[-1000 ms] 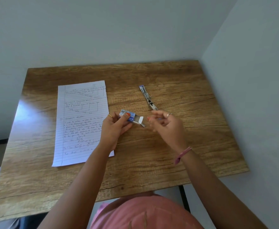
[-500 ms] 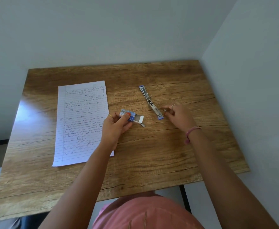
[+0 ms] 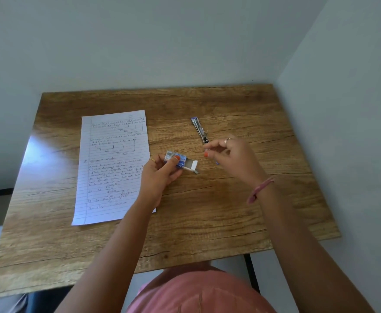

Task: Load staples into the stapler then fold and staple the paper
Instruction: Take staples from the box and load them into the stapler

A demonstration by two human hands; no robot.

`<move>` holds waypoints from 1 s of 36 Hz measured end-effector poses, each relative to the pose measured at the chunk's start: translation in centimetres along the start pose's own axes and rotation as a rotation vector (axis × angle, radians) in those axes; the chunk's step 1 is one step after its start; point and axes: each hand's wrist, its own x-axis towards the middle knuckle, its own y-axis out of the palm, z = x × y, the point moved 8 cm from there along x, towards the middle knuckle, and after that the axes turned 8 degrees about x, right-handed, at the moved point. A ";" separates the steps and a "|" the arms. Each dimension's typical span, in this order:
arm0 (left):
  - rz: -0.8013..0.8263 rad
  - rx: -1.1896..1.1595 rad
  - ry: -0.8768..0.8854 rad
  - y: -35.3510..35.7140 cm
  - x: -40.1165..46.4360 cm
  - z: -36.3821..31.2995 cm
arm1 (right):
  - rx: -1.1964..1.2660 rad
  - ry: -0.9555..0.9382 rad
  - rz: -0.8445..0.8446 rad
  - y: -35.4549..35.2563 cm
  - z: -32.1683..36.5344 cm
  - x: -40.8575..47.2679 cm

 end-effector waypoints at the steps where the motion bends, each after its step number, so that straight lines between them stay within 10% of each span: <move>1: 0.004 -0.003 0.006 0.1 -0.1 0.0 | -0.036 -0.018 0.048 0.7 0.6 -0.1; 10: 0.020 -0.008 0.032 0.3 -0.4 -0.1 | -0.313 -0.032 0.156 3.8 1.3 -0.7; 36: 0.147 0.046 -0.006 1.7 -1.0 -0.1 | 0.108 0.096 0.042 4.0 -0.4 -1.5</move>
